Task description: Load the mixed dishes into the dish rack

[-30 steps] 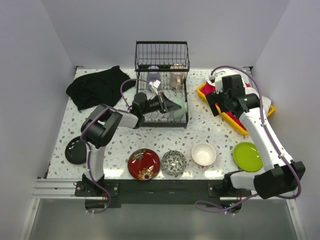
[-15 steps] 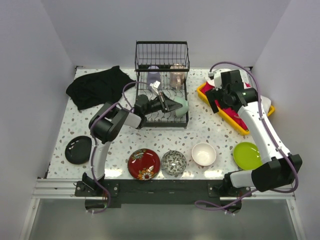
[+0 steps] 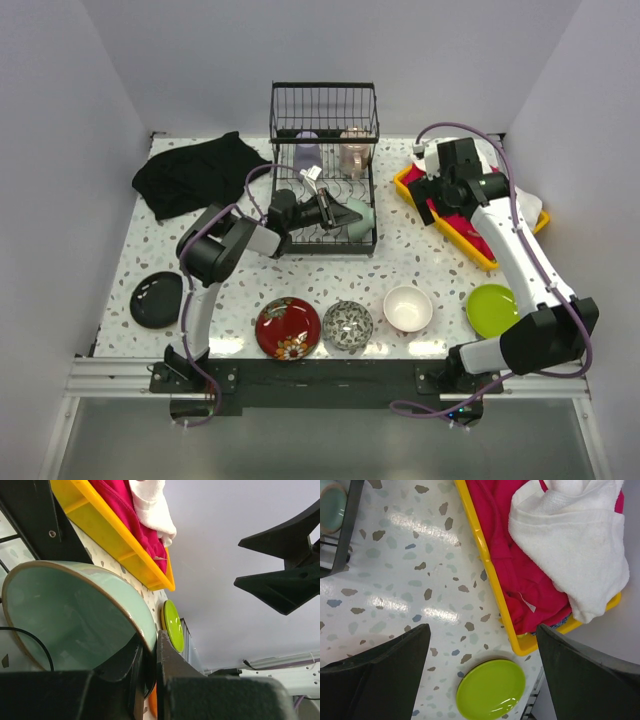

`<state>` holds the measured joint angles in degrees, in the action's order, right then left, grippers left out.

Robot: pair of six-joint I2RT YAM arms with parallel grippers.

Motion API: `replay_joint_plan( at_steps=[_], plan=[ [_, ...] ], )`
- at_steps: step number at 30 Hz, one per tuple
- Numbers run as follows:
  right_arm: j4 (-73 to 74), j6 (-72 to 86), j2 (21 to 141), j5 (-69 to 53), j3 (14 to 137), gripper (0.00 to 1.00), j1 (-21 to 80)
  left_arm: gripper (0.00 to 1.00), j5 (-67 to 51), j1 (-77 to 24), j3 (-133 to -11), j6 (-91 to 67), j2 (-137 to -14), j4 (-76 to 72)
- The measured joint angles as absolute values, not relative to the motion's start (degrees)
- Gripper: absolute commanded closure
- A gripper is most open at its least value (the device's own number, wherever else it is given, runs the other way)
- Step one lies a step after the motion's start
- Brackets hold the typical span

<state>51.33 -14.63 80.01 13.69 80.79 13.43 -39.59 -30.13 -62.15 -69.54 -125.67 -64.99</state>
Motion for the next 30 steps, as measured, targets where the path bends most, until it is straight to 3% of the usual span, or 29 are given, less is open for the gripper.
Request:
replay_joint_plan(
  at_steps=[5,7,8,9,14,23,30],
  plan=[
    [51.0,-14.6,80.9,13.3,80.8,0.10,13.4,1.00,-40.1,-30.1,-62.2,-68.2,-125.6,-65.0],
    [50.9,-14.6,81.1,13.3,80.8,0.10,13.4,0.91,-40.1,-30.1,-62.2,-67.7,-125.6,-64.9],
    [50.9,-14.6,81.1,13.0,80.8,0.10,13.4,0.77,-40.1,-30.1,-62.2,-67.6,-125.6,-64.8],
    [50.9,-14.6,81.1,12.9,80.8,0.10,13.4,0.71,-40.1,-30.1,-62.2,-67.6,-125.6,-64.8],
    [50.6,-14.5,81.1,12.5,80.8,0.10,13.4,0.52,-38.6,-30.2,-61.7,-65.9,-125.2,-62.5],
    [50.6,-14.4,81.1,12.5,80.8,0.10,13.4,0.37,-33.5,-31.1,-60.1,-61.8,-119.3,-56.0],
    [50.5,-14.4,82.4,12.5,81.9,0.10,13.4,0.36,-31.7,-30.5,-60.1,-56.6,-113.2,-49.9]
  ],
)
